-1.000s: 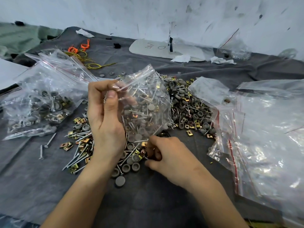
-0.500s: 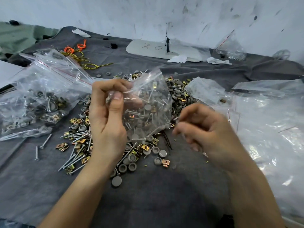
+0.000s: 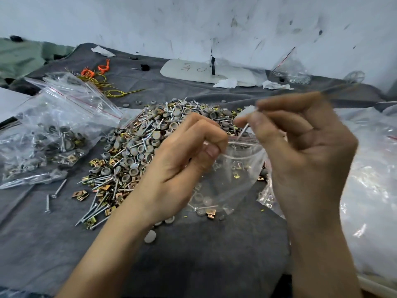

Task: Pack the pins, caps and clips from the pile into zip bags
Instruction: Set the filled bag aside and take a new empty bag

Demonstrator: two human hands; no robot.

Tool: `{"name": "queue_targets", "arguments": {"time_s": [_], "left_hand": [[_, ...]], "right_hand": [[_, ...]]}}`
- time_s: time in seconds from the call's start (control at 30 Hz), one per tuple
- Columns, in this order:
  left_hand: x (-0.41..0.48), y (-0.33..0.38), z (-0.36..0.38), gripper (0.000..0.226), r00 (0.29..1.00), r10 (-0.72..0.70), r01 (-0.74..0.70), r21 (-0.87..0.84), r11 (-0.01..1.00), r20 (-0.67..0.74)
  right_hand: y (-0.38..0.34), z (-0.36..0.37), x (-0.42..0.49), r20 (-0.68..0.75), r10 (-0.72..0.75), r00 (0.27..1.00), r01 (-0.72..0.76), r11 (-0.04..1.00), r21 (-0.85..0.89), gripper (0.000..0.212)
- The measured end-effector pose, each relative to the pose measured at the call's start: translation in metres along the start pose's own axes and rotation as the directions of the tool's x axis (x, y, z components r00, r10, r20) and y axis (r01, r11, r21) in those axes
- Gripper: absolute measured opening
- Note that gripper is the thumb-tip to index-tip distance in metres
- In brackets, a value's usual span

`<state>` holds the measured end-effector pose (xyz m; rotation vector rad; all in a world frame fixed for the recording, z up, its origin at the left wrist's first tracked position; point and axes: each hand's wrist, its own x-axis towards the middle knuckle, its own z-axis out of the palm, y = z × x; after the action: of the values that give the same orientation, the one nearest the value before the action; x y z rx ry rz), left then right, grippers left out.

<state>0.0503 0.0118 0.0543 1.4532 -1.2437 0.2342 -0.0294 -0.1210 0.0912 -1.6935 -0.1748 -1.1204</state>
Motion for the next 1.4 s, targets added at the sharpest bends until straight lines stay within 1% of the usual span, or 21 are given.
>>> {"name": "queue_targets", "arguments": {"time_s": [0.03, 0.07, 0.1, 0.13, 0.2, 0.3, 0.4, 0.5, 0.53, 0.6, 0.63, 0.7, 0.8, 0.9, 0.97, 1.0, 1.13, 1.17, 1.23, 1.3, 1.4], "left_hand": [[0.000, 0.000, -0.001, 0.021, 1.000, -0.007, 0.007, -0.014, 1.000, 0.005], [0.000, -0.001, -0.002, 0.017, 1.000, -0.014, 0.014, -0.032, 0.999, 0.007], [-0.001, -0.002, -0.004, 0.011, 1.000, -0.024, 0.024, -0.042, 0.999, 0.001], [-0.001, -0.003, -0.006, 0.012, 0.999, -0.035, 0.035, -0.046, 0.998, -0.014], [-0.003, -0.006, -0.007, 0.017, 0.997, -0.059, 0.056, -0.053, 0.997, -0.045], [-0.004, -0.010, -0.009, 0.017, 0.995, -0.076, 0.072, -0.055, 0.996, -0.068], [-0.004, -0.014, -0.010, 0.023, 0.993, -0.077, 0.069, -0.090, 0.994, -0.089], [-0.006, -0.017, -0.012, 0.025, 0.988, -0.087, 0.070, -0.133, 0.989, -0.128], [-0.006, -0.018, -0.014, 0.025, 0.983, -0.097, 0.075, -0.141, 0.987, -0.154], [-0.008, -0.020, -0.019, 0.024, 0.962, -0.146, 0.106, -0.175, 0.979, -0.232], [-0.009, -0.022, -0.022, 0.023, 0.945, -0.174, 0.121, -0.197, 0.973, -0.277], [-0.010, -0.024, -0.027, 0.022, 0.911, -0.212, 0.138, -0.223, 0.965, -0.354], [-0.012, -0.025, -0.032, 0.032, 0.911, -0.159, 0.090, -0.194, 0.977, -0.379], [-0.012, -0.028, -0.038, 0.034, 0.905, -0.145, 0.077, -0.181, 0.980, -0.399], [-0.013, -0.029, -0.042, 0.034, 0.894, -0.145, 0.078, -0.173, 0.982, -0.423], [-0.012, -0.029, -0.043, 0.034, 0.886, -0.150, 0.078, -0.178, 0.981, -0.438], [-0.013, -0.028, -0.046, 0.033, 0.860, -0.187, 0.077, -0.241, 0.968, -0.474], [-0.013, -0.028, -0.046, 0.033, 0.857, -0.196, 0.080, -0.252, 0.964, -0.477], [-0.013, -0.028, -0.045, 0.031, 0.851, -0.216, 0.082, -0.283, 0.955, -0.480], [-0.013, -0.028, -0.043, 0.028, 0.845, -0.240, 0.087, -0.321, 0.943, -0.477], [-0.013, -0.028, -0.043, 0.026, 0.837, -0.264, 0.095, -0.348, 0.933, -0.479]], "right_hand": [[0.002, -0.001, 0.000, 0.037, 0.021, 0.999, -0.019, 0.999, -0.038, 0.012], [0.003, -0.002, -0.001, 0.072, 0.045, 0.996, -0.040, 0.997, -0.068, 0.010], [0.004, -0.003, -0.001, 0.090, 0.068, 0.994, -0.062, 0.995, -0.073, 0.008], [0.005, -0.005, -0.001, 0.090, 0.087, 0.992, -0.082, 0.995, -0.055, 0.007], [0.008, -0.010, 0.000, 0.039, 0.107, 0.993, -0.107, 0.994, -0.016, 0.007], [0.021, -0.015, 0.001, -0.065, 0.137, 0.988, -0.140, 0.990, -0.035, 0.010], [0.045, -0.019, -0.004, -0.088, 0.253, 0.963, -0.262, 0.958, -0.115, 0.010], [0.071, -0.018, -0.009, 0.005, 0.458, 0.889, -0.433, 0.844, -0.317, 0.018], [0.079, -0.017, -0.010, 0.031, 0.510, 0.860, -0.453, 0.789, -0.415, 0.019], [0.091, -0.014, -0.014, 0.051, 0.555, 0.830, -0.417, 0.679, -0.604, 0.019], [0.095, -0.013, -0.015, 0.057, 0.573, 0.818, -0.400, 0.636, -0.660, 0.018], [0.100, -0.010, -0.019, 0.097, 0.642, 0.761, -0.397, 0.579, -0.712, 0.018], [0.103, -0.002, -0.024, 0.182, 0.748, 0.638, -0.385, 0.515, -0.766, 0.022], [0.102, 0.009, -0.028, 0.209, 0.770, 0.602, -0.355, 0.493, -0.794, 0.024], [0.103, 0.012, -0.029, 0.207, 0.771, 0.602, -0.356, 0.491, -0.795, 0.023], [0.103, 0.013, -0.029, 0.192, 0.761, 0.619, -0.360, 0.493, -0.792, 0.020], [0.105, 0.019, -0.030, 0.084, 0.675, 0.733, -0.367, 0.496, -0.787, 0.008], [0.107, 0.021, -0.030, 0.067, 0.665, 0.744, -0.364, 0.487, -0.794, 0.008], [0.110, 0.025, -0.031, 0.053, 0.672, 0.739, -0.370, 0.470, -0.801, 0.011], [0.113, 0.027, -0.032, 0.039, 0.667, 0.744, -0.377, 0.467, -0.800, 0.009], [0.116, 0.025, -0.030, -0.021, 0.613, 0.789, -0.397, 0.485, -0.780, 0.009]]}}
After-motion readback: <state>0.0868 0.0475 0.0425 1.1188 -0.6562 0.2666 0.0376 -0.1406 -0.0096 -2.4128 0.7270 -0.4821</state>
